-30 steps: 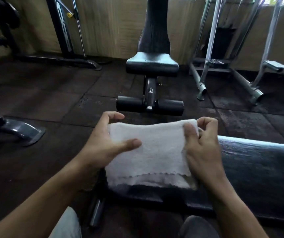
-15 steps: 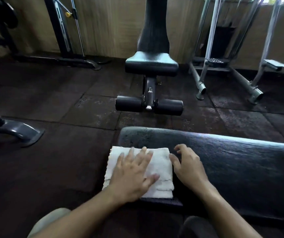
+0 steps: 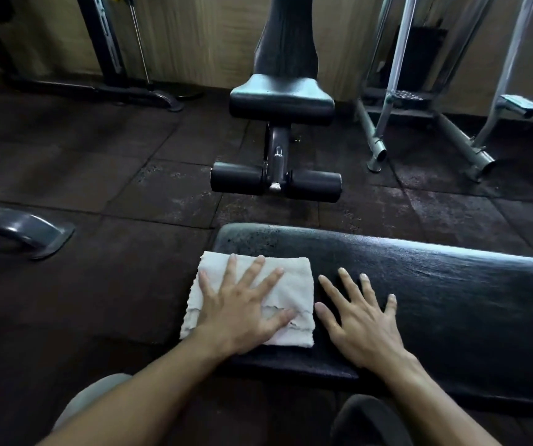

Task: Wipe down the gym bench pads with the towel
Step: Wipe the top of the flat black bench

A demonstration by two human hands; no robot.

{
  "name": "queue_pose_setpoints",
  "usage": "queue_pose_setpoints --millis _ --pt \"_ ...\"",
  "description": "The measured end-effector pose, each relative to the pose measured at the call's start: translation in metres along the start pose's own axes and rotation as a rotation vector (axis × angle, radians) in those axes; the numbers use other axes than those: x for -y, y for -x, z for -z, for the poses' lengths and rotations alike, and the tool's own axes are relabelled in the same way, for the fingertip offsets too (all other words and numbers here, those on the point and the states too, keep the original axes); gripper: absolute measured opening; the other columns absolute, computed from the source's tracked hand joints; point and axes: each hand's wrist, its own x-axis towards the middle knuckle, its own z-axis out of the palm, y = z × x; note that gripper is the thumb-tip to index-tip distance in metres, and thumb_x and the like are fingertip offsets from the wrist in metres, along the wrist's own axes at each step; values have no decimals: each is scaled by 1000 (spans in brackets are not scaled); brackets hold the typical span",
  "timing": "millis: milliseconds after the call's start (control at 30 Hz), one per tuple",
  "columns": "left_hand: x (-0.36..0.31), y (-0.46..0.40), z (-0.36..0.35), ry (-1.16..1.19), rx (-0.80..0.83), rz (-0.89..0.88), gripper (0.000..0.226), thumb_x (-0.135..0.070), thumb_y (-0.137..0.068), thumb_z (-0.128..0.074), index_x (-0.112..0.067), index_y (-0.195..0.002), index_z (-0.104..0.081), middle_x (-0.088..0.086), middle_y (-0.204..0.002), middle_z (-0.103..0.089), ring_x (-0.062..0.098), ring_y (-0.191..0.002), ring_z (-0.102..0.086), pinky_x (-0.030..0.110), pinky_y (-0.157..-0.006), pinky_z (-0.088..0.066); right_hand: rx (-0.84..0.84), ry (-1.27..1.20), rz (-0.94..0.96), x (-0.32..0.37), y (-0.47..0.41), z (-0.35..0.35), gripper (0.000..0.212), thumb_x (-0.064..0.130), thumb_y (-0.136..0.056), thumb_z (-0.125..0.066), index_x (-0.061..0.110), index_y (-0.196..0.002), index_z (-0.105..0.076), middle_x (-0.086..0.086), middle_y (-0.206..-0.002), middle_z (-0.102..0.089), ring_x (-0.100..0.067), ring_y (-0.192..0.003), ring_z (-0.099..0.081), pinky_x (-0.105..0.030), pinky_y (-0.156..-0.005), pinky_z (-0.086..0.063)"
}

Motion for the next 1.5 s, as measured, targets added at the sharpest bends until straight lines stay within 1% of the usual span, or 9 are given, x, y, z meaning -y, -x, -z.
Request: queue_pose_setpoints --millis 167,400,567,767,867,1000,1200,1300,1500 --pt "14 -34 13 38 29 38 86 -94 -74 -14 -56 -149 3 -18 -164 9 27 -150 16 74 -108 9 -1 -5 -5 0 2 -2 87 79 -73 12 55 -156 2 15 -169 11 -21 -156 14 -67 -119 0" --pt "10 5 -5 -12 -62 67 83 -93 -76 -9 -57 -148 12 -18 -162 19 29 -149 22 72 -110 2 0 15 8 -1 1 -5 83 78 -76 14 53 -155 9 13 -168 16 -23 -155 18 -68 -118 1" --pt "9 -47 5 31 -4 90 90 -99 -67 -7 -60 -147 8 -18 -163 13 29 -150 17 74 -109 7 -1 13 1 0 -3 -2 83 76 -77 12 52 -156 7 12 -169 15 -24 -156 16 -69 -118 0" --pt "10 -97 9 8 -14 111 93 -100 -64 -10 -59 -147 -1 -19 -164 1 27 -151 8 73 -109 5 -2 19 5 0 -3 -5 80 75 -79 12 51 -155 11 13 -168 17 -23 -155 18 -68 -118 2" --pt "8 -114 13 20 16 73 95 -101 -62 -13 -58 -147 -4 -17 -164 -2 25 -151 6 70 -111 6 9 7 4 0 -2 -3 79 81 -82 14 51 -155 10 14 -168 19 -23 -155 21 -67 -117 4" --pt "2 -136 15 36 48 -15 96 -100 -60 -15 -59 -146 -6 -18 -163 -7 25 -151 0 69 -112 7 12 -31 12 1 0 0 85 77 -75 14 52 -156 8 15 -167 20 -20 -154 23 -65 -118 7" --pt "-27 -139 9 -4 55 -163 93 -97 -64 -15 -57 -148 -4 -15 -164 -4 25 -151 3 69 -111 10 -98 -66 -49 -23 12 -1 99 86 -68 27 50 -157 4 17 -168 12 -18 -156 14 -58 -123 -3" --pt "-58 -130 4 -16 56 -239 90 -96 -68 -13 -56 -148 -1 -13 -165 1 29 -151 8 72 -108 13 -95 -45 -88 -36 19 8 87 82 -76 13 51 -157 4 17 -168 15 -16 -155 17 -57 -124 -3" --pt "-98 -105 -9 -57 38 -258 84 -89 -77 -12 -52 -151 3 -10 -165 9 34 -149 17 72 -107 15 -135 -67 -156 -47 37 30 89 81 -75 11 50 -157 -4 18 -168 13 -16 -155 15 -58 -123 -3"
